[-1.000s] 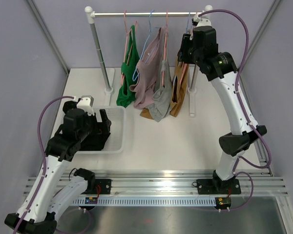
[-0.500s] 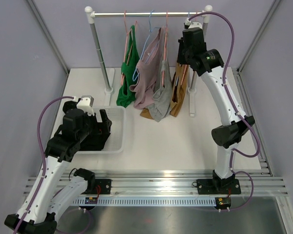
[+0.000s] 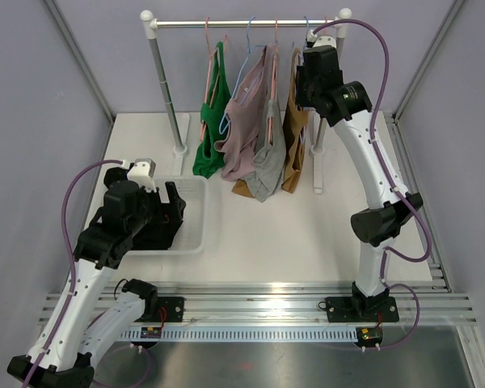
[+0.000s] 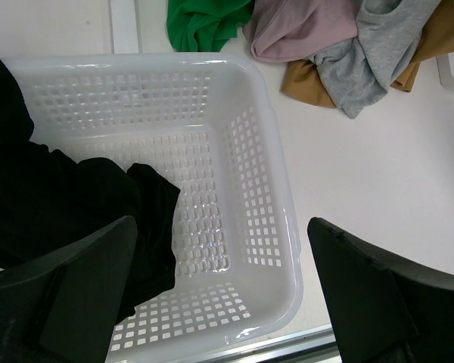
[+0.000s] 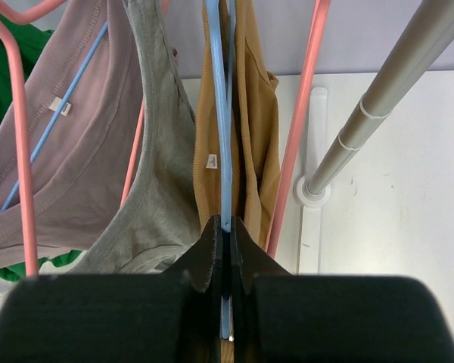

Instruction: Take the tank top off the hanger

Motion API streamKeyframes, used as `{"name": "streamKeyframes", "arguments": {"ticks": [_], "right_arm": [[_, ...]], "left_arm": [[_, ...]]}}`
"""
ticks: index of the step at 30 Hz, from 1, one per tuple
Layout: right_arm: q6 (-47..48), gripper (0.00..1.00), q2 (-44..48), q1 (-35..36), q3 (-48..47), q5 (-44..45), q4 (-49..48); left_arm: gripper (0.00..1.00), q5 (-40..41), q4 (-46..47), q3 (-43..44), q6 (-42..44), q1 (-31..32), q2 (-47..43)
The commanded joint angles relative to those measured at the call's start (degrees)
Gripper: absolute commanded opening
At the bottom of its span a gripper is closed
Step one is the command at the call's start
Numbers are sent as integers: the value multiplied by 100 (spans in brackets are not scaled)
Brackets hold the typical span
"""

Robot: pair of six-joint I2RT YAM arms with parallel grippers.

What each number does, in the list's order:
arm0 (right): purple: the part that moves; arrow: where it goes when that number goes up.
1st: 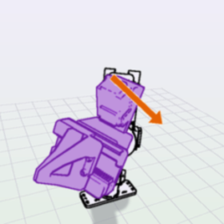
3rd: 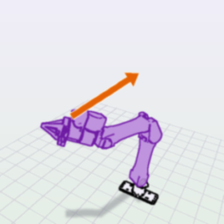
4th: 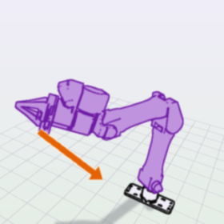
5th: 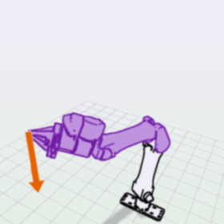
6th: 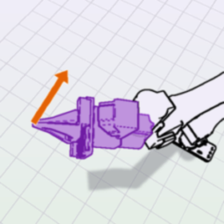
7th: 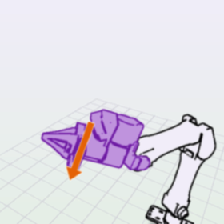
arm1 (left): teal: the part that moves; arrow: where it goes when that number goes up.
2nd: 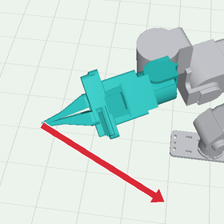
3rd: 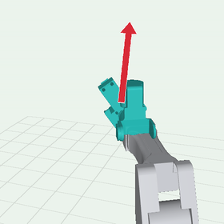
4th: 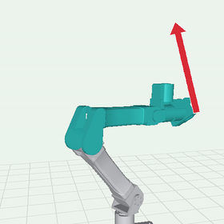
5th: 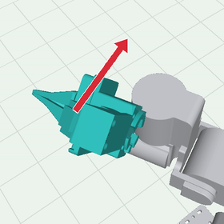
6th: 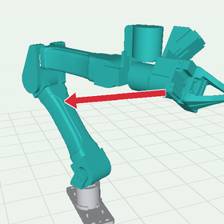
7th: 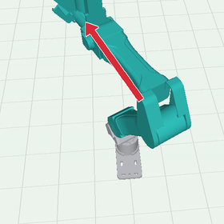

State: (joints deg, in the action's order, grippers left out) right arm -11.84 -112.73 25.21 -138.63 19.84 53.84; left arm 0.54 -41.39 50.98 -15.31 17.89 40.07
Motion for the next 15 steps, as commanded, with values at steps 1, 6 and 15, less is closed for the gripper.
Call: {"name": "streamKeyframes", "arguments": {"ticks": [1,6,15], "right_arm": [[94,0,558,45,-261,-102,-207],[111,0,892,45,-253,-295,-252],[155,0,1296,45,-148,-489,-146]], "left_arm": [[99,-124,271,-18,-16,-5,-88],[99,-89,254,26,-16,-5,-140],[99,-238,253,166,-200,-5,-175]]}}
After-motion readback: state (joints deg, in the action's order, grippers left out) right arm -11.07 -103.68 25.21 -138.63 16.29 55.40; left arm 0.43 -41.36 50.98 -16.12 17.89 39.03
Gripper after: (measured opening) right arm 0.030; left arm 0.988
